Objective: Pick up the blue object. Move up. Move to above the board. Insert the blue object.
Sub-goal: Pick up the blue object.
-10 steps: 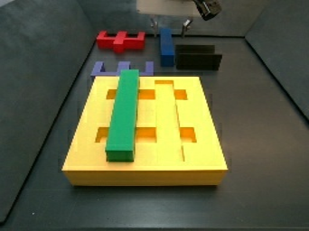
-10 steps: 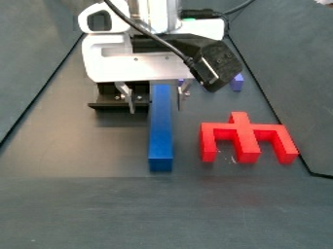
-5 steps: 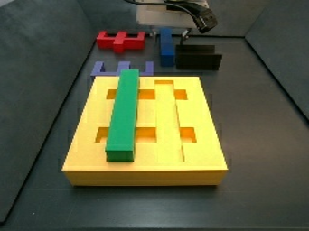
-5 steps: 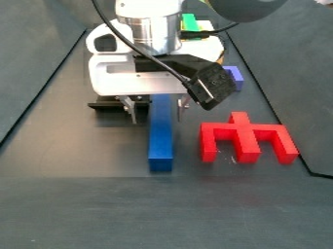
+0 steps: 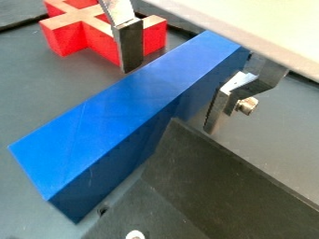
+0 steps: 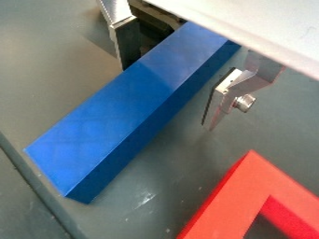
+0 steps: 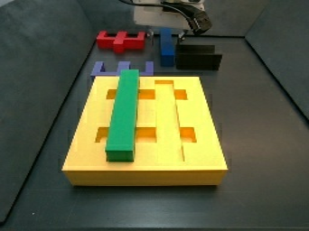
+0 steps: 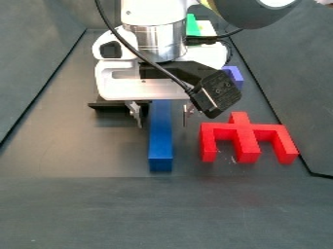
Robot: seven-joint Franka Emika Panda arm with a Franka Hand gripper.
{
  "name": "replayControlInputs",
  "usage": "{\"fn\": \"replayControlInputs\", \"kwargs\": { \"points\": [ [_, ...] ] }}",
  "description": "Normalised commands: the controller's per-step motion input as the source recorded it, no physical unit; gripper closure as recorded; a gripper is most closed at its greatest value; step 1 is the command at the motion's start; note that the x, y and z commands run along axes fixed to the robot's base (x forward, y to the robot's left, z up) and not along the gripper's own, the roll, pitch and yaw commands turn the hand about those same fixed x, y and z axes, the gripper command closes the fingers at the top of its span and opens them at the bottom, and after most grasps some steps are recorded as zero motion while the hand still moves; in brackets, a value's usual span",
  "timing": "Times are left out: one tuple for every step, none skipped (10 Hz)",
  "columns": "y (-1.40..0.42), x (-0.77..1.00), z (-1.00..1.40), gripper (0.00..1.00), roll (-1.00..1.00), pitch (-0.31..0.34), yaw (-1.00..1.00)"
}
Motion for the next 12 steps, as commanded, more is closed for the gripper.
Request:
{"fn": "replayControlInputs", "kwargs": {
  "points": [
    [0.00, -0.03, 0.11, 0.00, -0.20, -0.136, -0.10],
    [0.00, 0.00, 0.14, 0.00, -0.17, -0.137, -0.05],
    [0.00, 0.00, 0.11, 0.00, -0.16, -0.100, -0.09],
    [0.00, 0.00, 0.06, 0.00, -0.14, -0.080, -0.05],
    [0.00, -0.03, 0.00, 0.00, -0.08, -0.093, -0.01],
    [0.00, 0.00, -0.10, 0.00, 0.00, -0.020, -0.01],
    [0.00, 0.00, 0.00, 0.00, 0.00, 0.000, 0.00],
    [0.00, 0.00, 0.00, 1.00, 0.00, 0.000, 0.00],
    [0.00, 0.00, 0.00, 1.00, 0.00, 0.000, 0.00],
    [0.00, 0.00, 0.00, 1.00, 0.00, 0.000, 0.00],
    [0.00, 0.00, 0.00, 1.00, 0.00, 0.000, 0.00],
    [0.00, 0.00, 0.00, 1.00, 0.00, 0.000, 0.00]
  ]
}}
